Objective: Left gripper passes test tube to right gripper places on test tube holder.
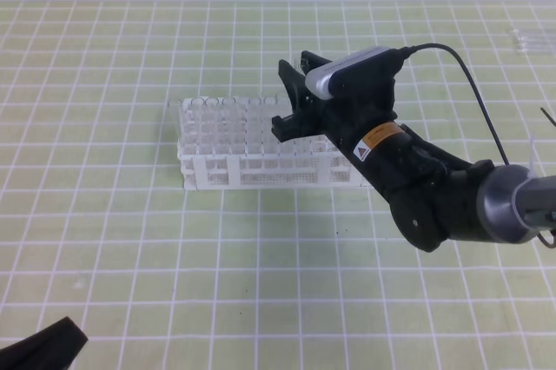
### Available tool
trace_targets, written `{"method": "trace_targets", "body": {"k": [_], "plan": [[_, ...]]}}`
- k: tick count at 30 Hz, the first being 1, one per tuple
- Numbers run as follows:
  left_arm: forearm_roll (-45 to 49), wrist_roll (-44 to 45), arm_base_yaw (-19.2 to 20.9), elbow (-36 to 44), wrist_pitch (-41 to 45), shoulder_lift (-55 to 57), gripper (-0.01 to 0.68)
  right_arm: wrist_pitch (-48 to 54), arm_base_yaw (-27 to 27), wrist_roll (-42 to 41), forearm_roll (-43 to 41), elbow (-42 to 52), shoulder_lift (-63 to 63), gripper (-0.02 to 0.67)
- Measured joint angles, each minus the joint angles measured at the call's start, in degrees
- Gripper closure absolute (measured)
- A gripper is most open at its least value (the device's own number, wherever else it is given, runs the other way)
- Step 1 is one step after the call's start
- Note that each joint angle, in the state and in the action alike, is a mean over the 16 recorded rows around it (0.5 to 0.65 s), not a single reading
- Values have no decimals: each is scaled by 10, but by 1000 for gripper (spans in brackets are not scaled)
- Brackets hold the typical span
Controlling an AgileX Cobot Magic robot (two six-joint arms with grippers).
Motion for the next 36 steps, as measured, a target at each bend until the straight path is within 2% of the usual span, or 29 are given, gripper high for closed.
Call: {"method": "trace_targets", "body": {"k": [9,18,22,32,36], "plan": [[0,0,0,-1,0,0,675,16,0,0,-9,8,-30,320],[1,0,0,1,1,0,675,54,0,0,-32,69,-153,319],[1,0,0,1,0,0,675,94,0,0,-40,113,-244,366],[1,-1,0,1,11,0,675,268,0,1,-42,210,-487,575],[1,0,0,1,22,0,675,322,0,1,-42,237,-554,636]]}}
